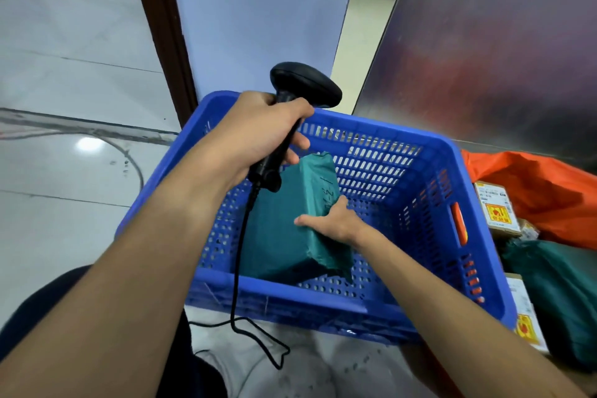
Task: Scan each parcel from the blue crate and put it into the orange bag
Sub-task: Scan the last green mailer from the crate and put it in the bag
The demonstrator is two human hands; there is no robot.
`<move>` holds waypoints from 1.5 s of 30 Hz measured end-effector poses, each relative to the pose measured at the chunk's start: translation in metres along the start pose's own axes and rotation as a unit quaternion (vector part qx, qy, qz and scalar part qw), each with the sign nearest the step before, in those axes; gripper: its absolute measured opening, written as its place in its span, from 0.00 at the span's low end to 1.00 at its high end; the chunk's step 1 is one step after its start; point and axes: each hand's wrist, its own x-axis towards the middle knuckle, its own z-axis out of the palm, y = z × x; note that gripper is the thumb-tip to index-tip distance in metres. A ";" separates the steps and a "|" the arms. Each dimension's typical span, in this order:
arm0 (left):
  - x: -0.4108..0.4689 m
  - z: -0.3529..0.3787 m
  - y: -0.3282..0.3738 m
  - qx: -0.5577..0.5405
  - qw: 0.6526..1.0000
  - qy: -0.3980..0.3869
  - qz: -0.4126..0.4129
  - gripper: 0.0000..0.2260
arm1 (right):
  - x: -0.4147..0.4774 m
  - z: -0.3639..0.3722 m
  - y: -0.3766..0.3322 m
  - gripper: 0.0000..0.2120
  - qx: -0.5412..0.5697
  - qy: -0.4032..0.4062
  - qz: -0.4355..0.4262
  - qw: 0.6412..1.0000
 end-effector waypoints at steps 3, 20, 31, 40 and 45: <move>-0.002 -0.005 0.001 -0.004 1.000 0.005 0.000 0.08 | -0.006 -0.002 0.029 0.62 0.084 0.045 0.004 0.995; -0.004 0.024 0.000 -0.194 0.977 -0.059 -0.071 0.09 | -0.150 -0.139 0.042 0.42 0.204 0.325 -0.164 0.909; -0.049 0.072 -0.008 -0.320 0.937 -0.100 -0.095 0.14 | -0.249 -0.170 0.082 0.55 -0.120 0.494 -0.298 0.808; -0.065 0.089 -0.019 -0.301 0.944 -0.108 -0.081 0.16 | -0.272 -0.176 0.146 0.57 -0.417 0.493 -0.378 0.663; -0.079 0.125 -0.039 -0.288 0.950 -0.097 -0.078 0.12 | -0.277 -0.173 0.176 0.61 -0.496 0.447 -0.334 0.665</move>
